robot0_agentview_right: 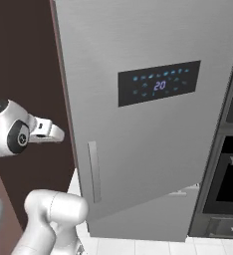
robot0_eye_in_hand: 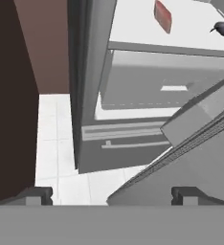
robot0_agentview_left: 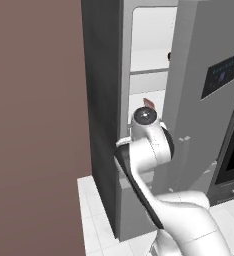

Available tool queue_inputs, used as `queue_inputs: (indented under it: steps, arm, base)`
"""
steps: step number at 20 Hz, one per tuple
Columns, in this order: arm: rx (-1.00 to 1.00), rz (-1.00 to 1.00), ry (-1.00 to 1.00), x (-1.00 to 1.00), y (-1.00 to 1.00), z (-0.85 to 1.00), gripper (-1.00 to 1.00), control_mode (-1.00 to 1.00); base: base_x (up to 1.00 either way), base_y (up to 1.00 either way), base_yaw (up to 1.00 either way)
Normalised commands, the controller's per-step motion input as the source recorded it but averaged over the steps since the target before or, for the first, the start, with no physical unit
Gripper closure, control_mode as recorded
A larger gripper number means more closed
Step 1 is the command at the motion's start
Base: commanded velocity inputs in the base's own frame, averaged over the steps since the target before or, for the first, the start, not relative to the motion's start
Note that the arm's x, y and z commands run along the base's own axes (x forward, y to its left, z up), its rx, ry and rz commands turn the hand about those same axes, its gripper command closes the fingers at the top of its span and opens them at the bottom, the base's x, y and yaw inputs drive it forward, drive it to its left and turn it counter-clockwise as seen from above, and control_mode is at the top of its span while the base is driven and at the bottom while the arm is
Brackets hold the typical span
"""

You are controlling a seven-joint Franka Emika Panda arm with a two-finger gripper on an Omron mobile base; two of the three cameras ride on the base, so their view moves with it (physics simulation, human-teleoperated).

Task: Gather the sweet potato and garlic from the fridge and place them on a tray on the dining counter. Then gather the fish and steak from the fridge and place them on the other tray.

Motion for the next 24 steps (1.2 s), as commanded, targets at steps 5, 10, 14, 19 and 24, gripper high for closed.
queue_inputs:
  steps: [5, 10, 14, 19, 24]
  arm:
    - [-0.15, 0.00, 0.07, 0.64, 0.20, -0.13, -1.00, -1.00]
    - [-0.17, -0.01, 0.03, 0.68, 0.06, -0.37, -1.00, -1.00]
    - [-0.11, 0.00, 0.02, 0.55, 0.00, -0.10, -1.00, -1.00]
    - [-0.07, 0.00, 0.01, 0.49, -0.06, -0.16, -1.00, -1.00]
    - [-0.07, 0.00, 0.01, 0.34, -0.17, -0.19, -1.00, -1.00]
  base:
    - [0.00, 0.00, 0.00]
    - [0.00, 0.00, 0.00]
    - [0.00, 0.00, 0.00]
    - [0.00, 0.00, 0.00]
    - [0.00, 0.00, 0.00]
